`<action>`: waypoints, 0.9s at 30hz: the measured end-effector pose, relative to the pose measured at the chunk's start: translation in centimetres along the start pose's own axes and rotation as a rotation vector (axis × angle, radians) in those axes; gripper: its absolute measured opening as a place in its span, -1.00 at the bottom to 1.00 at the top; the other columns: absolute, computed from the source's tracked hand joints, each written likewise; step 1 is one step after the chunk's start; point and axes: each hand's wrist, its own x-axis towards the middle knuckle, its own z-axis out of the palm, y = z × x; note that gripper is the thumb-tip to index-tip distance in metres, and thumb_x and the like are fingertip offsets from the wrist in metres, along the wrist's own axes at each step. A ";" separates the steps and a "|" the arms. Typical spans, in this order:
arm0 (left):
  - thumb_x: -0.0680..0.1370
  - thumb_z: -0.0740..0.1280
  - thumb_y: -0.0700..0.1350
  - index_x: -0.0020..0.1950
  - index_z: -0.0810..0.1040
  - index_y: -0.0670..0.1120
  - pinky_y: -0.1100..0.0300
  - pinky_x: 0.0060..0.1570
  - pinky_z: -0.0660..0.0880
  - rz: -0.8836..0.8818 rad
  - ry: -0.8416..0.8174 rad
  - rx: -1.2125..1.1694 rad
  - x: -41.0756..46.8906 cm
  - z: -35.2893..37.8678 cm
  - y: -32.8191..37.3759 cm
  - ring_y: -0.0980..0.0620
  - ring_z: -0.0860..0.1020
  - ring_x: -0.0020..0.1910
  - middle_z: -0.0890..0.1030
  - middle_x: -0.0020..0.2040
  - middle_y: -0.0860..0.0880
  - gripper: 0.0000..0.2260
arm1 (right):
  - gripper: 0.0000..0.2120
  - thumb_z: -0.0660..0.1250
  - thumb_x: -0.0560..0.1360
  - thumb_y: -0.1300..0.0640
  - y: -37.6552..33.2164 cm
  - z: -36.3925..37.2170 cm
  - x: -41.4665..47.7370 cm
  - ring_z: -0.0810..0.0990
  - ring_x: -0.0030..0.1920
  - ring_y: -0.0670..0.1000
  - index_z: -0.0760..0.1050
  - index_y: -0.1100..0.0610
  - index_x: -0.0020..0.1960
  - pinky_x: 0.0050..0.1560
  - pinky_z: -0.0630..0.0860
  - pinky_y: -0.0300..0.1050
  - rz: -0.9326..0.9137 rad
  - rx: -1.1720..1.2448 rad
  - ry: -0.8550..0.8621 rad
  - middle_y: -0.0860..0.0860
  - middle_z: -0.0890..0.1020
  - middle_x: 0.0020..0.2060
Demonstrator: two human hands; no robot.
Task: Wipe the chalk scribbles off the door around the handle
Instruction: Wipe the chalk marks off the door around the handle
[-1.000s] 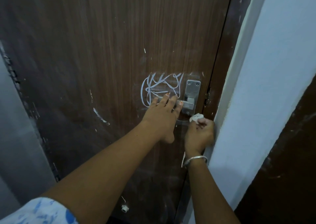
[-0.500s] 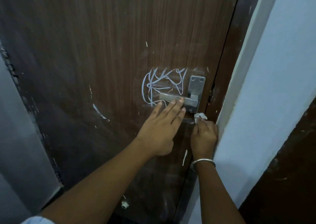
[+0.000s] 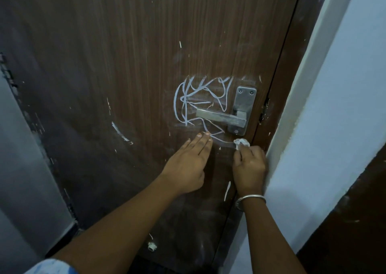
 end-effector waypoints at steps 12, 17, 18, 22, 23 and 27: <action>0.50 0.20 -0.17 0.52 -0.22 -0.15 0.21 0.41 -0.23 -0.064 -0.042 -0.080 -0.2 1.0 -1.4 -0.03 -0.20 0.52 -0.22 0.55 -0.12 -0.26 | -0.91 0.40 0.37 0.40 -0.7 0.4 -0.2 0.53 -0.30 0.17 0.61 0.32 -0.12 -0.26 0.49 -0.08 -0.100 0.029 -0.077 0.20 0.58 -0.30; 0.49 0.22 -0.16 0.52 -0.23 -0.15 0.18 0.41 -0.22 -0.083 -0.041 -0.093 -0.4 0.9 -1.6 -0.05 -0.22 0.52 -0.24 0.54 -0.13 -0.24 | -0.95 0.40 0.40 0.36 -1.1 0.8 -0.6 0.53 -0.33 0.11 0.61 0.32 -0.14 -0.29 0.51 -0.15 0.009 0.082 -0.107 0.18 0.57 -0.30; 0.49 0.22 -0.16 0.52 -0.23 -0.15 0.16 0.42 -0.22 -0.083 -0.044 -0.087 -0.5 0.9 -1.7 -0.05 -0.23 0.52 -0.23 0.55 -0.13 -0.23 | -0.94 0.39 0.42 0.35 -1.3 0.9 -0.4 0.53 -0.33 0.09 0.61 0.32 -0.11 -0.28 0.50 -0.17 0.071 0.117 -0.055 0.18 0.57 -0.29; 0.49 0.24 -0.13 0.52 -0.24 -0.15 0.09 0.46 -0.19 -0.098 -0.065 -0.058 -0.8 0.6 -2.3 -0.07 -0.25 0.51 -0.24 0.54 -0.13 -0.22 | -0.92 0.41 0.39 0.37 -2.6 1.5 0.5 0.53 -0.33 0.11 0.60 0.32 -0.11 -0.29 0.46 -0.19 -0.032 0.087 -0.063 0.18 0.56 -0.30; 0.49 0.24 -0.13 0.52 -0.24 -0.15 0.09 0.46 -0.19 -0.108 -0.069 -0.059 -0.8 0.5 -2.4 -0.07 -0.25 0.51 -0.25 0.54 -0.13 -0.22 | -0.92 0.43 0.36 0.38 -2.6 1.6 0.3 0.53 -0.34 0.13 0.60 0.32 -0.15 -0.31 0.46 -0.18 -0.115 0.048 -0.104 0.18 0.55 -0.33; 0.49 0.25 -0.12 0.52 -0.23 -0.15 0.10 0.47 -0.16 -0.124 -0.057 -0.078 -0.8 0.2 -2.7 -0.07 -0.24 0.51 -0.24 0.54 -0.13 -0.21 | -0.93 0.43 0.36 0.37 -2.1 1.4 -0.5 0.54 -0.33 0.13 0.61 0.31 -0.15 -0.29 0.47 -0.18 -0.092 0.035 -0.174 0.19 0.56 -0.32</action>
